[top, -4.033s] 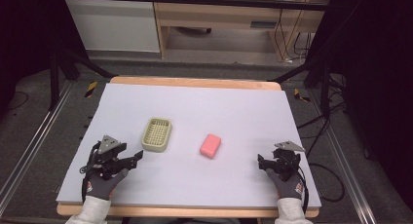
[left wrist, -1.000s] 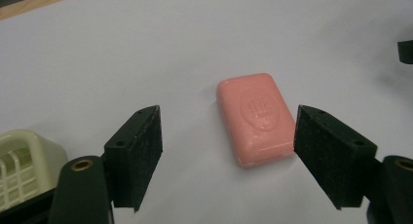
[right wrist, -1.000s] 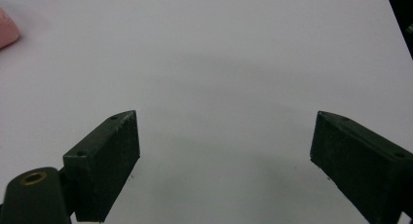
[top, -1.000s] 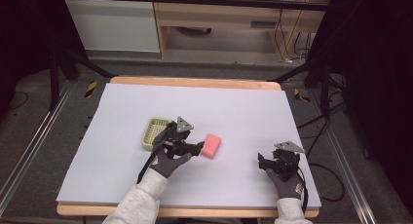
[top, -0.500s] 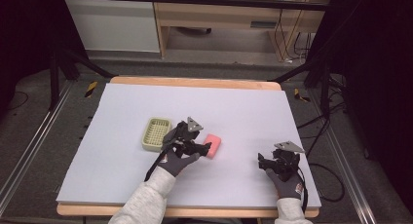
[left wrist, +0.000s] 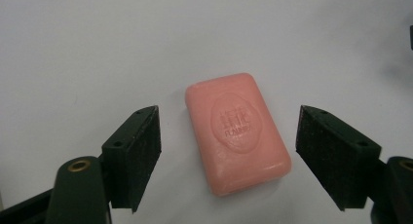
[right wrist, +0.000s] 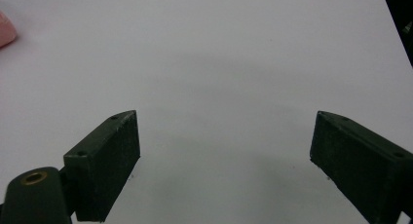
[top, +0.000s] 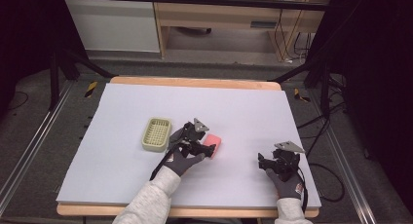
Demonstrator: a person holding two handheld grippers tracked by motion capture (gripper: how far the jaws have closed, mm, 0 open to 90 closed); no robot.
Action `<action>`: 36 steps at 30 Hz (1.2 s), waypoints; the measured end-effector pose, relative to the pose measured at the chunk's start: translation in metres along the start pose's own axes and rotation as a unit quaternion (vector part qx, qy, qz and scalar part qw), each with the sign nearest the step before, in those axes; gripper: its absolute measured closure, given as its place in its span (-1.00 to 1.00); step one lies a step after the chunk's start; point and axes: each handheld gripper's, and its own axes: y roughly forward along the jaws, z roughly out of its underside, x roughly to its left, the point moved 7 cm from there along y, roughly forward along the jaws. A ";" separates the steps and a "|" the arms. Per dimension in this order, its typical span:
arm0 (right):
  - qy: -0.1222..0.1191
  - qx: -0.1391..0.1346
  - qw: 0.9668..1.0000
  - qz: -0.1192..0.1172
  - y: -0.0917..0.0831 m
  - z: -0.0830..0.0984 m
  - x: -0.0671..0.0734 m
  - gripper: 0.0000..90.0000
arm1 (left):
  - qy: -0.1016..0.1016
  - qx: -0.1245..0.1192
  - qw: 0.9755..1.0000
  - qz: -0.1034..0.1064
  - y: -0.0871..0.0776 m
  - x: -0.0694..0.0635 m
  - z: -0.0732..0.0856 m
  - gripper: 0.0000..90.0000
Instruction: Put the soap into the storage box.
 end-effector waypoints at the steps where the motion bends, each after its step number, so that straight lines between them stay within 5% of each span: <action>1: 0.000 0.000 1.000 0.000 0.000 0.000 0.000 -0.75 | -0.001 0.001 1.000 0.001 0.001 -0.001 0.000 -0.47; 36: 0.003 -0.004 1.000 -0.007 0.000 -0.001 0.000 -0.77 | -0.002 0.047 0.999 -0.003 0.044 -0.006 0.005 -0.39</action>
